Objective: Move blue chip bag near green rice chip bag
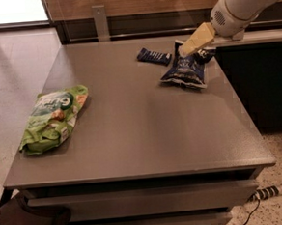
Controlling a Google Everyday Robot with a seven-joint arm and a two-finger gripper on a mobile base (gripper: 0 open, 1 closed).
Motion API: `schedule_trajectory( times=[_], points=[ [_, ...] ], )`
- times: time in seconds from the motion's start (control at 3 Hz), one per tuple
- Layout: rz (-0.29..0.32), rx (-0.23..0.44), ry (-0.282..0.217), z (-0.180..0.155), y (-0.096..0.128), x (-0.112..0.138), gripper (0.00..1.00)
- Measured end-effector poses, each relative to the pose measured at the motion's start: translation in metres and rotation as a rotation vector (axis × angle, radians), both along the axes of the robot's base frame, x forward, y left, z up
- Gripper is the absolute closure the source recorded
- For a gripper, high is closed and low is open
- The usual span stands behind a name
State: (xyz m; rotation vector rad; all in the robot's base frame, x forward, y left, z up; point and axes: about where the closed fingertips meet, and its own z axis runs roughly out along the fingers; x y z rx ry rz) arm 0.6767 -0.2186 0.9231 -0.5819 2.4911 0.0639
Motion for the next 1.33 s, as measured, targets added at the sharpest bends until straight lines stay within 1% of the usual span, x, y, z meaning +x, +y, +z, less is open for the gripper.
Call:
schedule_trajectory(
  times=[0.33, 0.67, 1.0, 1.33],
  points=[
    [-0.023, 0.016, 0.055, -0.028, 0.015, 0.002, 0.0],
    [-0.037, 0.033, 0.097, -0.053, 0.029, 0.003, 0.0],
    [-0.02, 0.046, 0.137, -0.075, 0.045, 0.004, 0.13],
    [0.001, 0.045, 0.167, -0.091, 0.057, 0.005, 0.36]
  ],
)
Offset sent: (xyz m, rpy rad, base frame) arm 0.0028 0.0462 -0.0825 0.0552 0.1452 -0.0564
